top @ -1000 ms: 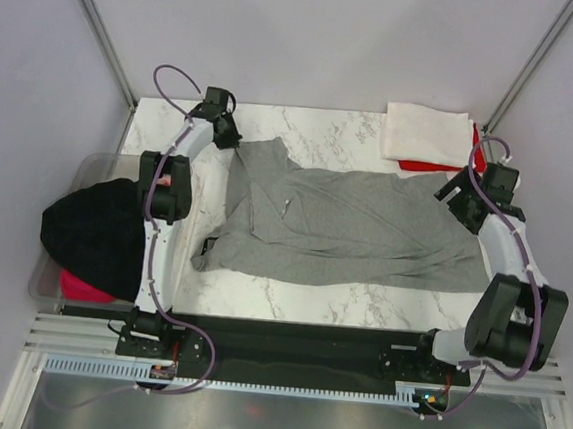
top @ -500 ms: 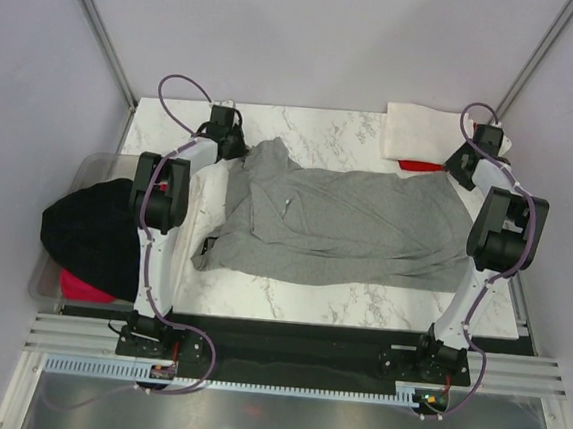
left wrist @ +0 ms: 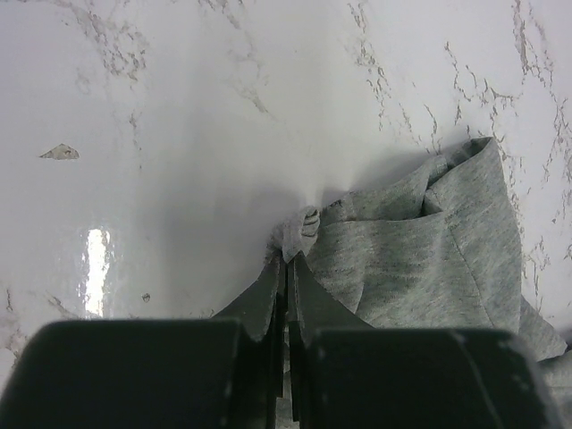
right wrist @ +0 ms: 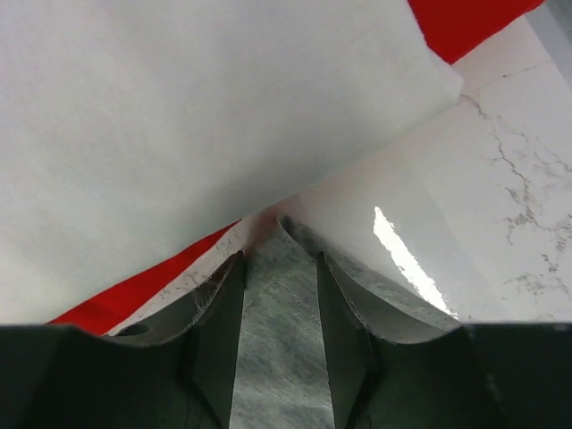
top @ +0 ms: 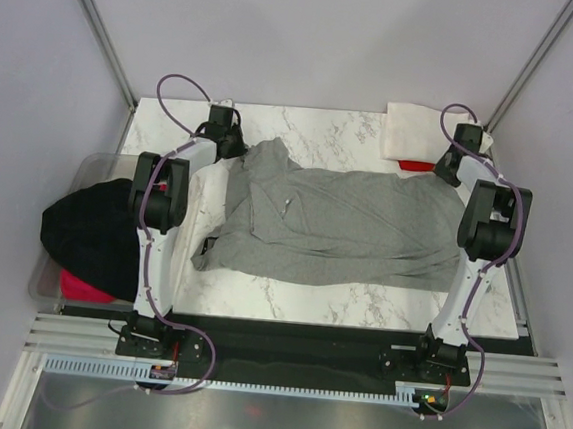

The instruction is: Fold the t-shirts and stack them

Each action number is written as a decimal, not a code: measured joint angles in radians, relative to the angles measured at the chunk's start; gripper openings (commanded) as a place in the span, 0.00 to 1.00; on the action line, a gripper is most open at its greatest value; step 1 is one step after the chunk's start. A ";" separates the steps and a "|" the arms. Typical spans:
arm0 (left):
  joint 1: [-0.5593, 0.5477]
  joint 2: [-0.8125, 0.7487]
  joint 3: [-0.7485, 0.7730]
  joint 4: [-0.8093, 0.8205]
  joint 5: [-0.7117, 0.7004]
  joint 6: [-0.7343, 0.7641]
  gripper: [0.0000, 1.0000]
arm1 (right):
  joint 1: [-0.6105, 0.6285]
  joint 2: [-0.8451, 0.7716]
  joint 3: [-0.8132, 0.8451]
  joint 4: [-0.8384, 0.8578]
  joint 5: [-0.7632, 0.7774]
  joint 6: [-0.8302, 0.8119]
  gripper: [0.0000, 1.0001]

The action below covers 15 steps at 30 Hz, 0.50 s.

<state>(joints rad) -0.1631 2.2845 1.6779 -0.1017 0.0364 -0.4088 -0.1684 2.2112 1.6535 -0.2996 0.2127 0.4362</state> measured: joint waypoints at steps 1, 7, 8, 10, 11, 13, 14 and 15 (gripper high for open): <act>0.000 0.000 0.000 0.000 0.000 0.000 0.02 | 0.000 0.000 -0.004 0.000 0.008 -0.001 0.45; 0.000 0.000 0.000 0.000 0.000 0.004 0.02 | -0.007 0.002 -0.005 0.008 0.033 -0.013 0.40; 0.000 0.000 0.000 0.000 0.000 0.005 0.02 | -0.007 0.003 -0.005 0.009 0.033 -0.015 0.39; 0.000 0.000 0.000 0.000 0.001 0.006 0.02 | -0.009 0.009 -0.005 0.012 0.033 -0.015 0.32; 0.000 0.000 0.000 0.000 0.001 0.007 0.02 | -0.009 0.013 -0.005 0.015 0.033 -0.018 0.30; 0.000 0.000 0.000 0.000 0.001 0.007 0.02 | -0.011 0.014 -0.003 0.018 0.031 -0.018 0.24; 0.000 0.000 0.000 0.000 0.001 0.007 0.02 | -0.011 0.015 -0.003 0.019 0.030 -0.019 0.22; 0.000 0.000 0.000 0.000 0.001 0.007 0.02 | -0.011 0.016 -0.002 0.019 0.029 -0.019 0.15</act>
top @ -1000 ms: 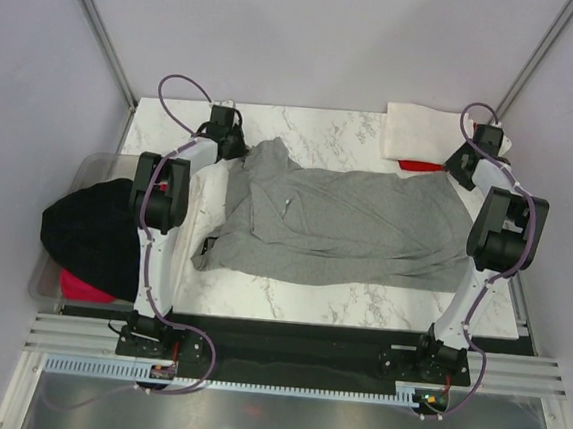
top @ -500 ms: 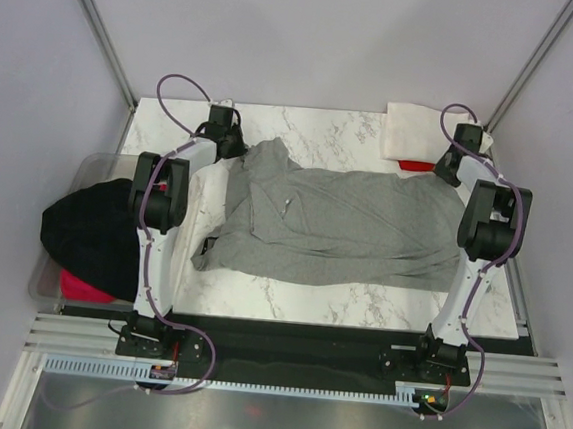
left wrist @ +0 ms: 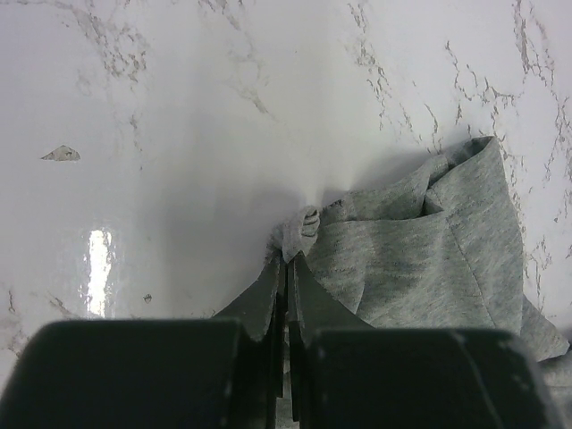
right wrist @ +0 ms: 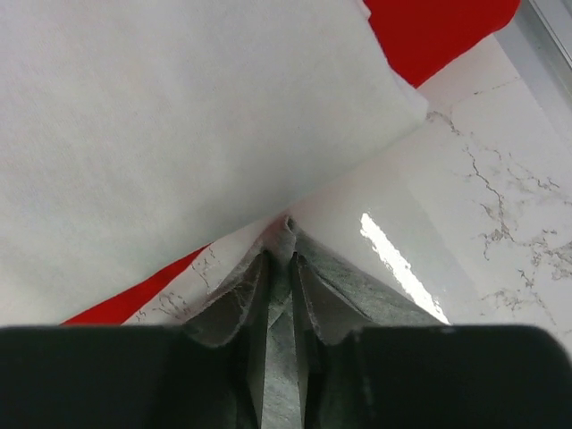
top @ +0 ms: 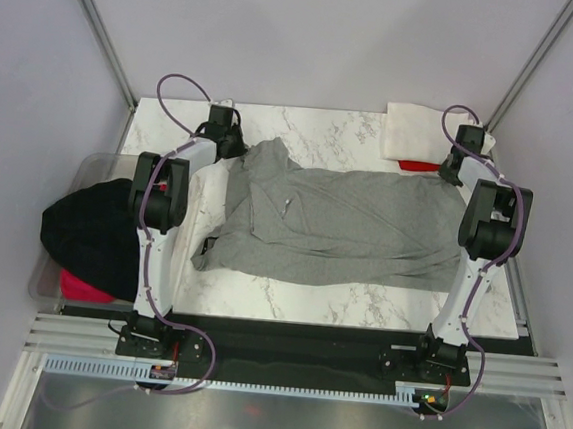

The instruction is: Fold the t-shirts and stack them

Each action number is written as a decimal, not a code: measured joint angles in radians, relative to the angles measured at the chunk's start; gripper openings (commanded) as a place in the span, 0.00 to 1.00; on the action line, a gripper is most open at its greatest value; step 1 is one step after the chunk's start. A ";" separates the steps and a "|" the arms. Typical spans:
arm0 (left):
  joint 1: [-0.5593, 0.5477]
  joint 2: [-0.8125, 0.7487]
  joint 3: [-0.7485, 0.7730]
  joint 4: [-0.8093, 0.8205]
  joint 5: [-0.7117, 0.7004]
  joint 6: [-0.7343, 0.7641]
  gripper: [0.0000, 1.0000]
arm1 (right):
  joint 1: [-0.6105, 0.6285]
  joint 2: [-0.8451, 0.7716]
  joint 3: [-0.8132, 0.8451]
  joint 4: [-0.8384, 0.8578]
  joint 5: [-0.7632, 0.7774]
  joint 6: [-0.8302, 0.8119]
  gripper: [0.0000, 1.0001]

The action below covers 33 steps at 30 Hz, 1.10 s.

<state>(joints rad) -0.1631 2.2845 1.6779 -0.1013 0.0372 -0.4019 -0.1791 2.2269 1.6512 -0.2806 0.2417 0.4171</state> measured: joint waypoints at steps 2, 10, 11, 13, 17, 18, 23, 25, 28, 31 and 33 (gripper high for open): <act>0.000 0.000 0.000 0.000 0.000 0.000 0.02 | 0.000 0.000 0.000 0.000 -0.003 -0.002 0.08; 0.000 0.017 0.069 -0.057 0.018 0.008 0.02 | 0.009 -0.003 0.000 -0.003 -0.021 0.005 0.00; 0.000 0.009 0.071 -0.060 0.018 0.007 0.02 | 0.012 -0.007 -0.003 -0.006 -0.025 0.006 0.00; 0.001 -0.019 0.058 -0.077 0.017 0.007 0.02 | 0.018 -0.033 -0.027 -0.011 -0.035 0.010 0.00; 0.008 -0.153 -0.038 -0.108 0.020 0.007 0.02 | 0.032 -0.163 -0.121 -0.029 -0.063 0.022 0.00; 0.010 -0.188 -0.057 -0.117 0.021 0.007 0.02 | 0.034 -0.203 -0.142 -0.033 -0.067 0.024 0.00; 0.011 -0.437 -0.172 -0.126 0.042 0.007 0.02 | 0.042 -0.391 -0.247 -0.025 -0.086 0.031 0.00; 0.011 -0.523 -0.223 -0.121 0.052 0.007 0.02 | 0.042 -0.455 -0.297 -0.020 -0.087 0.031 0.00; 0.011 -0.643 -0.333 -0.108 0.057 0.007 0.02 | 0.037 -0.545 -0.382 -0.019 -0.087 0.031 0.00; 0.011 -0.739 -0.449 -0.119 0.056 0.006 0.02 | 0.022 -0.613 -0.468 -0.017 -0.088 0.032 0.00; 0.011 -0.806 -0.530 -0.129 0.042 0.006 0.02 | -0.001 -0.653 -0.528 -0.017 -0.092 0.036 0.00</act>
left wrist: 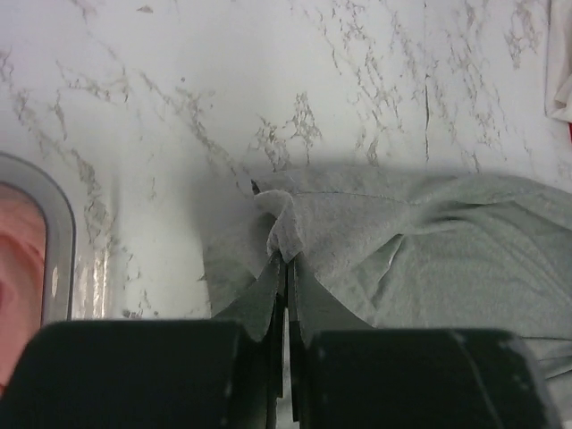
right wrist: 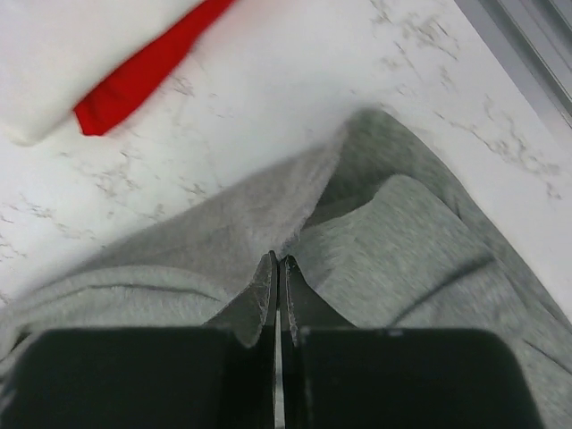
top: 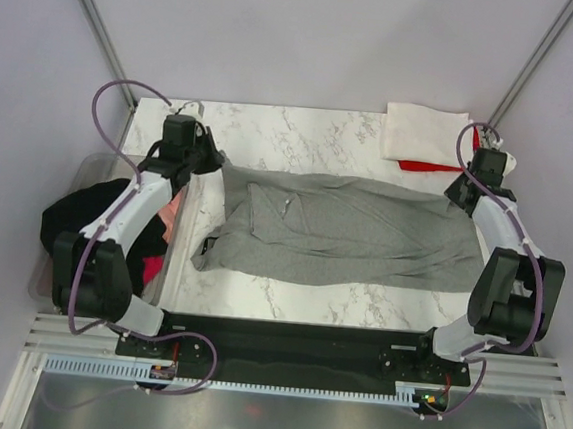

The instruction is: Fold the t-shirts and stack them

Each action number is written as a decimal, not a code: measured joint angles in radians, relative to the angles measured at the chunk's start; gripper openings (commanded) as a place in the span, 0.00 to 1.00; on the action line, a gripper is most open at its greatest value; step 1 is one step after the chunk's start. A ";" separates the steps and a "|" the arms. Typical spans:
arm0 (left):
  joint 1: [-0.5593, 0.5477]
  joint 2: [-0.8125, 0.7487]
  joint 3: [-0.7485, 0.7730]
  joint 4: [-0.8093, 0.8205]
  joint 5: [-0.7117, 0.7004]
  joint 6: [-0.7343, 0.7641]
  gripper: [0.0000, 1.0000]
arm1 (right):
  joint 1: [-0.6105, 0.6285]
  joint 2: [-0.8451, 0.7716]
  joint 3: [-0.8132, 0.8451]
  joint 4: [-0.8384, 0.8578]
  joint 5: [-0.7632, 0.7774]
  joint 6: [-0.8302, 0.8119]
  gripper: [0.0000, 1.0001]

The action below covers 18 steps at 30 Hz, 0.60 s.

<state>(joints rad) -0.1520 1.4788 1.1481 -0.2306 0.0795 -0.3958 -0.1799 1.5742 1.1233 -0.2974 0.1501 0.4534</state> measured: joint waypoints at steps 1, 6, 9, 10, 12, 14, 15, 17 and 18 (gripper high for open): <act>0.000 -0.028 -0.032 -0.002 -0.007 0.000 0.02 | -0.017 -0.018 -0.029 0.000 -0.005 0.004 0.00; 0.000 -0.231 -0.216 -0.014 -0.080 -0.009 0.02 | -0.136 -0.089 -0.158 0.010 -0.041 0.040 0.00; 0.000 -0.334 -0.305 -0.012 -0.116 -0.027 0.02 | -0.203 -0.125 -0.217 0.014 -0.051 0.070 0.00; 0.000 -0.355 -0.327 -0.012 -0.128 -0.034 0.02 | -0.212 -0.131 -0.227 0.015 -0.057 0.077 0.00; 0.000 -0.391 -0.371 -0.008 -0.144 -0.049 0.02 | -0.213 -0.132 -0.233 0.019 -0.072 0.083 0.00; 0.000 -0.416 -0.406 -0.013 -0.159 -0.064 0.02 | -0.209 -0.132 -0.233 0.023 -0.087 0.086 0.00; 0.000 -0.423 -0.416 -0.018 -0.164 -0.072 0.02 | -0.206 -0.132 -0.233 0.027 -0.092 0.086 0.00; 0.000 -0.441 -0.439 -0.027 -0.182 -0.093 0.02 | -0.206 -0.132 -0.236 0.036 -0.098 0.089 0.00; 0.000 -0.454 -0.449 -0.035 -0.193 -0.107 0.02 | -0.207 -0.132 -0.241 0.041 -0.098 0.092 0.00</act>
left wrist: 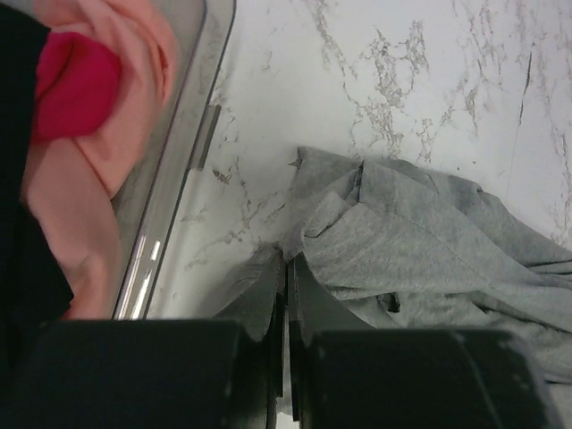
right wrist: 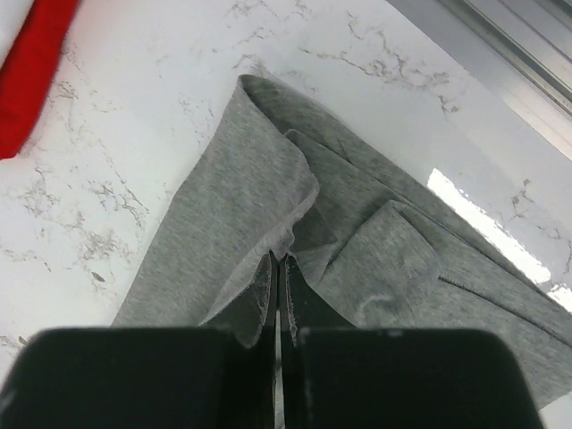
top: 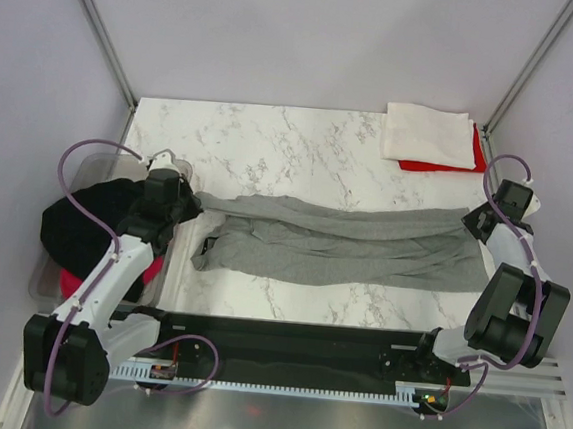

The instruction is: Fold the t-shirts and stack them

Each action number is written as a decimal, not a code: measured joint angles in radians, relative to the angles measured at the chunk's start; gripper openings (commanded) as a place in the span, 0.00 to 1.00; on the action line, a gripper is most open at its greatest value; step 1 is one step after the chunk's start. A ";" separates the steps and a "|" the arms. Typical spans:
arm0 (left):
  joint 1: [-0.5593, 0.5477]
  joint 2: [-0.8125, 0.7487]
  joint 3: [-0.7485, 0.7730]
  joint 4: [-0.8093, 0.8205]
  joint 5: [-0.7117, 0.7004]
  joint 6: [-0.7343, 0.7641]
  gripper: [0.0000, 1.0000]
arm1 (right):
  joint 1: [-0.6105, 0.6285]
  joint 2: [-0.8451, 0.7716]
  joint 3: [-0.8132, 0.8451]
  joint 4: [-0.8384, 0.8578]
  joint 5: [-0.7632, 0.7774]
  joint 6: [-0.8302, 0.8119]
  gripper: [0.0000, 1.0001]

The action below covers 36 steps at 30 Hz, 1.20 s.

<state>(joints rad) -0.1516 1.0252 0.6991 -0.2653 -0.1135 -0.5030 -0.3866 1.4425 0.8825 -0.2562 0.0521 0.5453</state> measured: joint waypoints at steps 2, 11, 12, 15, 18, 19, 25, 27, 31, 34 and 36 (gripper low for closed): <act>0.000 -0.037 -0.024 -0.023 -0.034 -0.043 0.04 | -0.008 0.000 -0.017 0.006 -0.002 0.012 0.10; -0.027 -0.315 -0.201 -0.108 -0.140 -0.207 0.57 | -0.096 -0.002 -0.072 -0.001 -0.043 0.077 0.94; -0.045 -0.319 -0.201 -0.108 -0.149 -0.207 0.57 | -0.086 -0.006 -0.072 -0.002 -0.047 0.079 0.93; -0.145 -0.285 -0.190 -0.110 -0.196 -0.207 0.58 | 0.016 -0.037 -0.060 -0.009 -0.029 0.074 0.92; -0.246 -0.163 -0.130 -0.120 -0.221 -0.207 0.57 | 0.179 -0.054 -0.013 -0.001 -0.031 0.056 0.91; -0.274 -0.101 -0.094 -0.122 -0.225 -0.206 0.57 | 0.230 -0.054 0.001 0.008 -0.033 0.051 0.91; -0.362 0.305 0.080 -0.093 -0.222 -0.208 0.55 | 0.417 0.006 -0.008 0.039 -0.014 0.033 0.89; -0.370 0.408 0.101 -0.091 -0.219 -0.212 0.55 | 0.463 0.041 -0.041 0.041 0.002 0.034 0.89; -0.373 0.562 0.151 -0.103 -0.226 -0.214 0.55 | 0.575 0.085 -0.111 0.048 0.051 0.041 0.89; -0.369 0.636 0.224 -0.100 -0.232 -0.213 0.55 | 0.644 0.079 -0.133 0.082 0.078 0.064 0.89; -0.357 0.692 0.290 -0.104 -0.237 -0.211 0.55 | 0.683 0.064 -0.158 0.109 0.101 0.090 0.89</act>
<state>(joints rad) -0.5091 1.7172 0.9890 -0.3695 -0.3504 -0.7139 0.2962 1.5070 0.7250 -0.1467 0.1528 0.6353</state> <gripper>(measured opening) 0.550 0.886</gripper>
